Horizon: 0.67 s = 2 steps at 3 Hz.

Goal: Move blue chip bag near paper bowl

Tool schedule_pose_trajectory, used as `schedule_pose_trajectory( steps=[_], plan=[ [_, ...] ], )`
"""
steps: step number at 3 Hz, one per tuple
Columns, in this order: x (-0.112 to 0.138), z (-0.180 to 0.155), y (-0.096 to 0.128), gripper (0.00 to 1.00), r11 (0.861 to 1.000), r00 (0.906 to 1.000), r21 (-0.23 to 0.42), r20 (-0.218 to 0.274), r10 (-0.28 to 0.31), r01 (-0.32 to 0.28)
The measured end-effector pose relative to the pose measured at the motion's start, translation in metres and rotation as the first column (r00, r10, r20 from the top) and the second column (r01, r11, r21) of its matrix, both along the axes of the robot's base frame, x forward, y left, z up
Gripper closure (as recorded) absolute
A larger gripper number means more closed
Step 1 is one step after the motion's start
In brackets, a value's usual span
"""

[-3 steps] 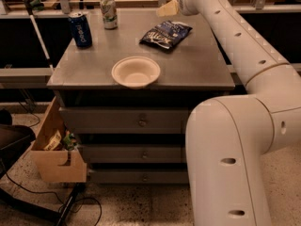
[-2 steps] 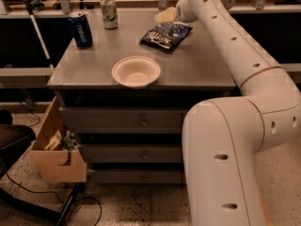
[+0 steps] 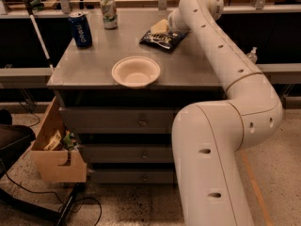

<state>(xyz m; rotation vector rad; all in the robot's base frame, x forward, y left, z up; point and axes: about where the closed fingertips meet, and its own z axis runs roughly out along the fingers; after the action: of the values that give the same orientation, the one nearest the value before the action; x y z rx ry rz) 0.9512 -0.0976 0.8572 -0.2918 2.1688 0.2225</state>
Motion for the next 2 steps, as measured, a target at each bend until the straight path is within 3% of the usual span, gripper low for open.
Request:
schedule_pose_trajectory(
  steps=[1,2],
  plan=[
    [-0.0005,-0.0092,0.0123,0.48,0.996,0.9989,-0.085,-0.026,0.038,-0.040],
    [-0.0007,-0.0082,0.0146,0.72,0.992,0.9983,-0.118,-0.029,0.050,-0.053]
  ],
)
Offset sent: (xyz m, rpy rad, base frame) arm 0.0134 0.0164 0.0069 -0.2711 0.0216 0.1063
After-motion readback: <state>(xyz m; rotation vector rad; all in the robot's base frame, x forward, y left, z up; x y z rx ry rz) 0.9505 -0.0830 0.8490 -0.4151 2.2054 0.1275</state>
